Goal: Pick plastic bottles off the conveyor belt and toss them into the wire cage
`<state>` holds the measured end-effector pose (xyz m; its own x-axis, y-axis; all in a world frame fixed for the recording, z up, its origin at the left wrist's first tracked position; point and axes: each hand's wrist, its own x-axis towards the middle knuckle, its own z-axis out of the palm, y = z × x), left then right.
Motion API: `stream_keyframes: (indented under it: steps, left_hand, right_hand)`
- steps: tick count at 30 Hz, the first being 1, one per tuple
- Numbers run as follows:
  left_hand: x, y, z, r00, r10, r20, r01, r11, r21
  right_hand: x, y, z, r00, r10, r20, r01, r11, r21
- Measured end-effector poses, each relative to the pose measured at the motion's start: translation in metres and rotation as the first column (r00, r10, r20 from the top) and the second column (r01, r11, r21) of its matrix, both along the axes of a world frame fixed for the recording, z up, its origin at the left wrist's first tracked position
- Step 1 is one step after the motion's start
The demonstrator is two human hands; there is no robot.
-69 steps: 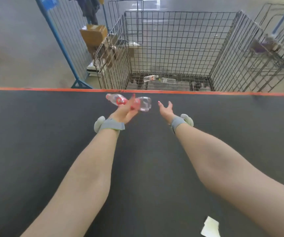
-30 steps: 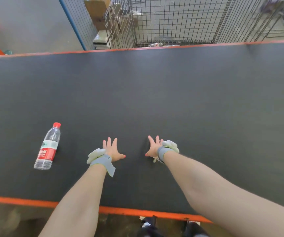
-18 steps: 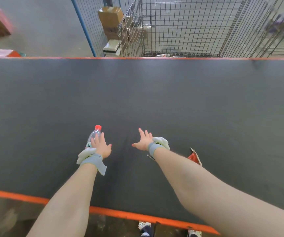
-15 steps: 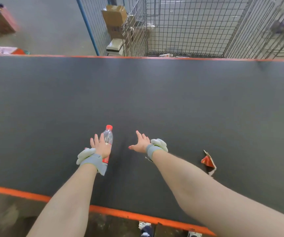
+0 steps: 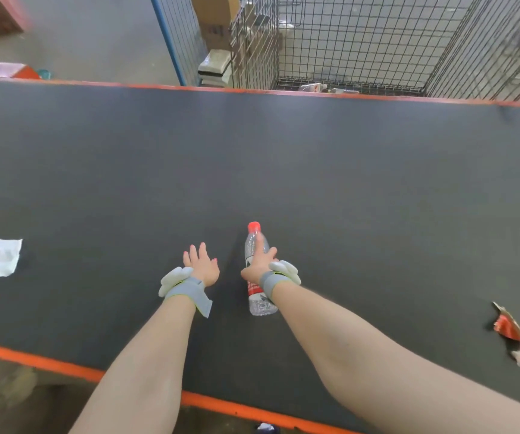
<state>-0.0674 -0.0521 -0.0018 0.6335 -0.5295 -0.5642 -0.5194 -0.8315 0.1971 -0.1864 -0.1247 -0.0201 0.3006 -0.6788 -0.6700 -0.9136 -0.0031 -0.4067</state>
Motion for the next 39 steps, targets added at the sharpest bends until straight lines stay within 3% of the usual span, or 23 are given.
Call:
stream_keyframes:
  steps: [4, 9, 11, 13, 15, 17, 19, 22, 25, 28, 31, 39]
  left_hand:
    - [0.0, -0.05, 0.001, 1.0, 0.005, -0.026, -0.005, 1.0, -0.03]
    - [-0.001, -0.135, 0.011, 0.998, 0.015, -0.067, -0.019, 0.998, -0.058]
    - [0.001, -0.18, 0.021, 0.998, 0.016, -0.058, -0.02, 0.996, -0.082]
    - [0.008, -0.234, 0.035, 0.998, 0.013, -0.057, -0.021, 0.989, -0.147]
    - [0.016, -0.29, 0.046, 0.998, 0.021, -0.051, -0.032, 0.972, -0.234]
    - [0.017, -0.32, 0.051, 0.999, 0.023, -0.047, -0.037, 0.952, -0.305]
    - [0.006, -0.34, 0.05, 0.999, -0.008, -0.043, -0.006, 0.949, -0.316]
    - [-0.015, -0.336, 0.049, 0.996, -0.092, -0.021, 0.085, 0.968, -0.237]
    - [-0.023, -0.309, 0.044, 0.985, -0.172, -0.001, 0.17, 0.974, -0.151]
    - [-0.025, -0.25, 0.045, 0.969, -0.244, 0.019, 0.245, 0.969, -0.031]
    - [-0.017, -0.208, 0.043, 0.971, -0.236, 0.035, 0.233, 0.97, 0.07]
    - [-0.003, -0.078, 0.044, 0.984, -0.167, 0.055, 0.153, 0.968, 0.197]
  right_hand:
    - [0.001, -0.064, 0.013, 0.979, -0.172, 0.113, 0.168, 0.985, 0.043]
    - [0.003, -0.17, 0.035, 0.887, -0.421, 0.188, 0.405, 0.906, 0.12]
    - [0.011, -0.224, 0.058, 0.784, -0.552, 0.285, 0.525, 0.834, 0.17]
    - [0.025, -0.295, 0.091, 0.616, -0.65, 0.445, 0.63, 0.746, 0.217]
    - [0.04, -0.371, 0.133, 0.448, -0.67, 0.592, 0.672, 0.689, 0.27]
    - [0.045, -0.415, 0.168, 0.344, -0.658, 0.67, 0.662, 0.676, 0.323]
    - [0.042, -0.443, 0.176, 0.391, -0.63, 0.671, 0.651, 0.705, 0.283]
    - [0.032, -0.43, 0.154, 0.594, -0.515, 0.618, 0.578, 0.807, 0.117]
    - [0.023, -0.387, 0.115, 0.789, -0.461, 0.406, 0.466, 0.88, 0.094]
    - [0.003, -0.322, 0.092, 0.919, -0.307, 0.248, 0.303, 0.951, 0.056]
    - [-0.011, -0.267, 0.078, 0.977, -0.192, 0.088, 0.185, 0.979, 0.083]
    - [-0.042, -0.135, 0.07, 0.999, 0.038, -0.014, -0.036, 0.992, 0.117]
